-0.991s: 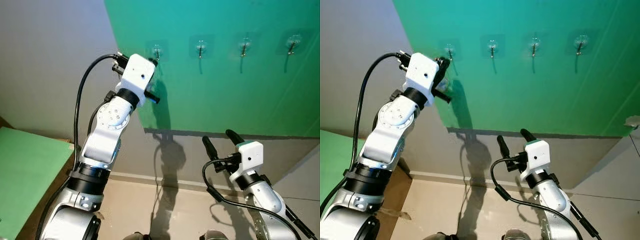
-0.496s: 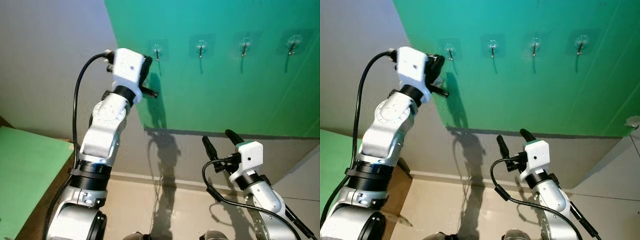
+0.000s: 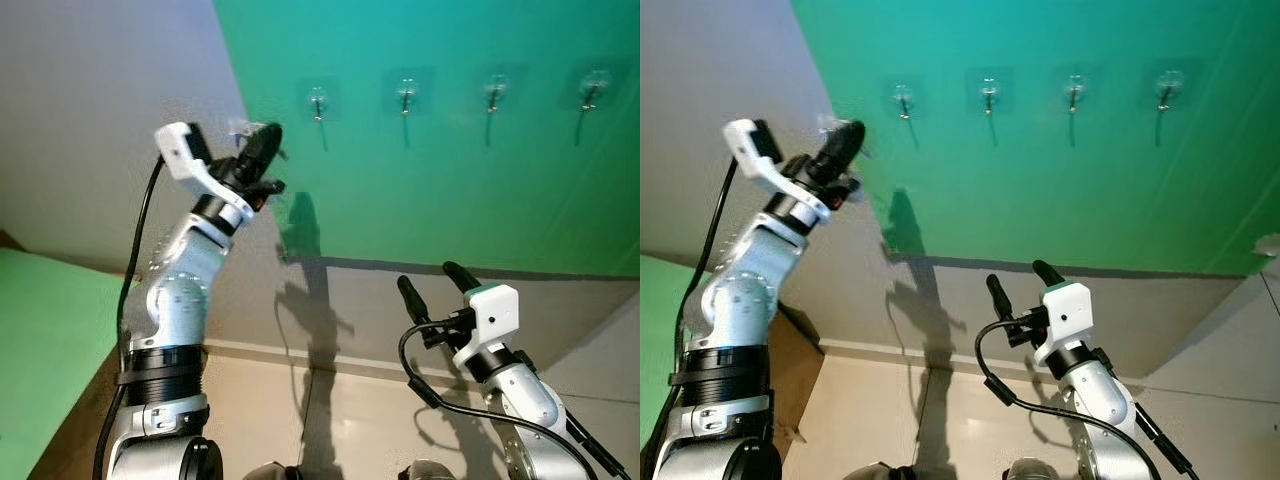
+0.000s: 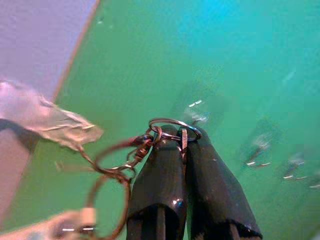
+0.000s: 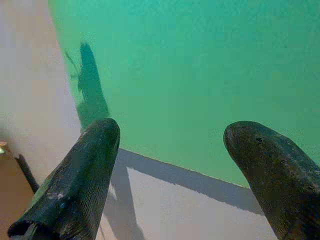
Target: Hang keys on a hook
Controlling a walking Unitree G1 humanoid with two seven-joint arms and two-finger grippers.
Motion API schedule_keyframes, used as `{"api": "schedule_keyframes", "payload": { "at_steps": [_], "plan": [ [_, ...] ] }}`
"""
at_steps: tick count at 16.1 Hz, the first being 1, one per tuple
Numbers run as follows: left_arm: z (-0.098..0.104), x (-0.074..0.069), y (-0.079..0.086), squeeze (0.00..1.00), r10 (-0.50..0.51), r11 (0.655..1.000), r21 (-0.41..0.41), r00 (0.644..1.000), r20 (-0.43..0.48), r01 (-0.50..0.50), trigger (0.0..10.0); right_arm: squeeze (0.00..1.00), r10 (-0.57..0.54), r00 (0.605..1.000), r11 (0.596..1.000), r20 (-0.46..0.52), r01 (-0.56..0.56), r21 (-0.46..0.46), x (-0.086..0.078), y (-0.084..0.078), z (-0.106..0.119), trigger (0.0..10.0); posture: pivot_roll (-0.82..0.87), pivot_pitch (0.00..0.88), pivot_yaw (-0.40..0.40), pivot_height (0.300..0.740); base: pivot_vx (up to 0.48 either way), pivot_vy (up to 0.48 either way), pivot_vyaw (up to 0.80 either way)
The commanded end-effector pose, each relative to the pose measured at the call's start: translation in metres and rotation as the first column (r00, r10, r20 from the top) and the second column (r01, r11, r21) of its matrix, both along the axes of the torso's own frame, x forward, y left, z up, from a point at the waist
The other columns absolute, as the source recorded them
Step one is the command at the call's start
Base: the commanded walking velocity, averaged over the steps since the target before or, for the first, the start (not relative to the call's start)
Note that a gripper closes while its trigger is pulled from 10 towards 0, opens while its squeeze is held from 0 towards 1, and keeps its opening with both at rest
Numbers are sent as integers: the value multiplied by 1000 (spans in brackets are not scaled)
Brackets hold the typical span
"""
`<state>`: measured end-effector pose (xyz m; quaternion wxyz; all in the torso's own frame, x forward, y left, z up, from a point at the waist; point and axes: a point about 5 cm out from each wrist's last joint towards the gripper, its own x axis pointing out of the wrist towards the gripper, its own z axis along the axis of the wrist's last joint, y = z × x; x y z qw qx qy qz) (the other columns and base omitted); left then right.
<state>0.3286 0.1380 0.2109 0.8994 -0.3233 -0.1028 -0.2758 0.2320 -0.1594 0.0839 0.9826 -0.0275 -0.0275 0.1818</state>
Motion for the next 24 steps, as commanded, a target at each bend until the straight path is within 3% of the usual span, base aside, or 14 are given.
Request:
{"api": "schedule_keyframes", "payload": {
  "at_steps": [1, 5, 13, 17, 21, 22, 24],
  "plan": [
    [1, -4, 2, 0, -42, 997, -58, 999, 16, 43, 0, 0, 17, 1000, 1000, -7, -17, 7, 0, 4, 0, 10000, -239, 62, 131, 740, 0, 0, 0],
    [4, -13, -4, 0, -173, 977, -119, 983, 59, 179, 0, 0, 19, 1000, 1000, -7, -19, 8, -1, 5, 0, 10000, -245, 64, 136, 740, 0, 0, 0],
    [6, -14, -4, 0, -196, 970, -131, 978, 66, 203, 0, 0, 16, 1000, 1000, -8, -16, 7, -2, 6, -1, 10000, -249, 64, 140, 740, 0, 0, 0],
    [7, -20, -6, 0, -285, 939, -174, 954, 93, 297, 0, 0, 20, 1000, 1000, -7, -20, 6, -2, 7, -1, 10000, -250, 55, 141, 740, 0, 0, 0],
    [10, -21, -5, 0, -311, 921, -212, 944, 109, 328, 0, 0, 26, 1000, 1000, -4, -26, 6, -1, 7, 0, 10000, -251, 46, 137, 740, 0, 0, 0],
    [9, -21, -4, 0, -309, 920, -217, 945, 105, 325, 0, 0, 28, 1000, 1000, -4, -28, 5, -1, 7, 0, 10000, -250, 46, 136, 740, 0, 0, 0],
    [5, -16, -4, 0, -270, 949, -155, 961, 59, 276, 0, 0, 30, 1000, 1000, -4, -30, 5, -1, 7, 0, 10000, -250, 49, 137, 740, 0, 0, 0]
  ]
}}
